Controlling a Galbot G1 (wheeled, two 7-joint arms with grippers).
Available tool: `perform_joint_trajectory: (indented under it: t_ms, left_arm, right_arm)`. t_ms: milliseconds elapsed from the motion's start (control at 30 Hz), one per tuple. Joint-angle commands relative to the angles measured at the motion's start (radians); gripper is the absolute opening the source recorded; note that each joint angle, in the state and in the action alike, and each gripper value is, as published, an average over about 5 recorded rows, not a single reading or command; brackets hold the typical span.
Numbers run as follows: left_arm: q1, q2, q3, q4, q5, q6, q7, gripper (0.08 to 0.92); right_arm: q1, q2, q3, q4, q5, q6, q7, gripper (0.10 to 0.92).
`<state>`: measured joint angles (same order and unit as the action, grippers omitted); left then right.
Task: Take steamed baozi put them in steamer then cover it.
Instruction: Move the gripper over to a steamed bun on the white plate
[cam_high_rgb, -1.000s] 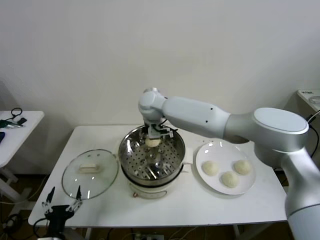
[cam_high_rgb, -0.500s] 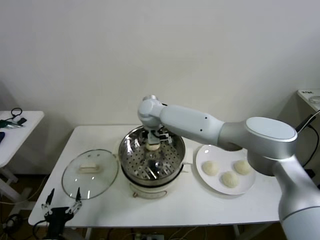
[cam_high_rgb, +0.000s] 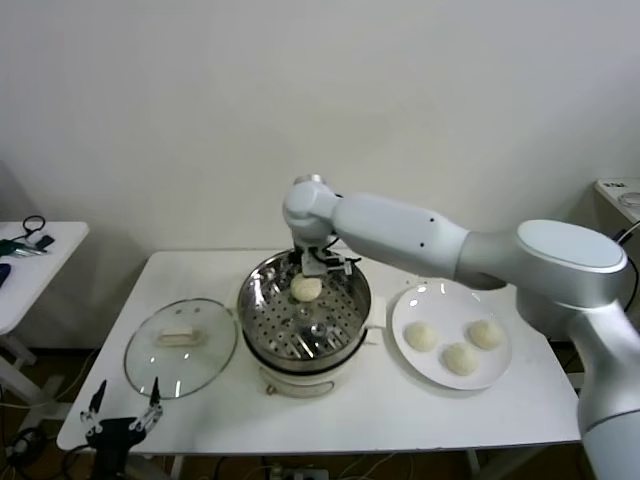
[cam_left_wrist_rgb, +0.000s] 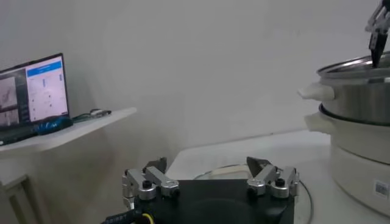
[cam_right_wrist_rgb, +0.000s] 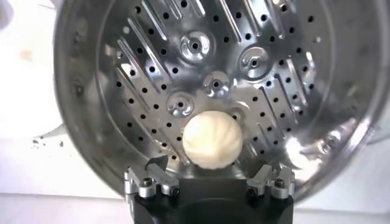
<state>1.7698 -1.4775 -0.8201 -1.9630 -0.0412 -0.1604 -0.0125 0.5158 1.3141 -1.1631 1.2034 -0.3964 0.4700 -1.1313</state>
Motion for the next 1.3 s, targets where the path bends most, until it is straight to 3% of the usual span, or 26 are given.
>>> perform_joint_trajectory:
  t_ms: [33, 167, 333, 533, 867, 1300]
  left_arm:
    - [0.003, 0.000, 0.000, -0.005, 0.001, 0.001, -0.002, 0.823]
    - [0.008, 0.001, -0.001, -0.010, 0.001, 0.000, -0.002, 0.823]
    - [0.010, 0.002, -0.001, -0.016, 0.000, -0.007, -0.003, 0.823]
    - [0.004, 0.001, -0.002, -0.031, -0.001, -0.012, -0.004, 0.823]
    - [-0.004, -0.004, -0.003, -0.041, 0.000, -0.001, -0.002, 0.823]
    - [0.008, -0.003, -0.009, -0.024, -0.001, -0.008, -0.004, 0.823]
  right_arm:
    - [0.157, -0.140, -0.074, 0.090, 0.283, -0.165, 0.022, 0.823]
    - [0.245, -0.280, -0.213, 0.147, 0.531, -0.353, 0.096, 0.823]
    - [0.258, -0.414, -0.281, 0.144, 0.717, -0.581, 0.097, 0.823]
    - [0.194, -0.534, -0.313, 0.132, 0.883, -0.690, 0.048, 0.823]
    - [-0.094, -0.615, -0.200, 0.083, 0.741, -0.730, 0.053, 0.823]
    - [-0.327, -0.527, -0.014, -0.070, 0.597, -0.704, 0.076, 0.823]
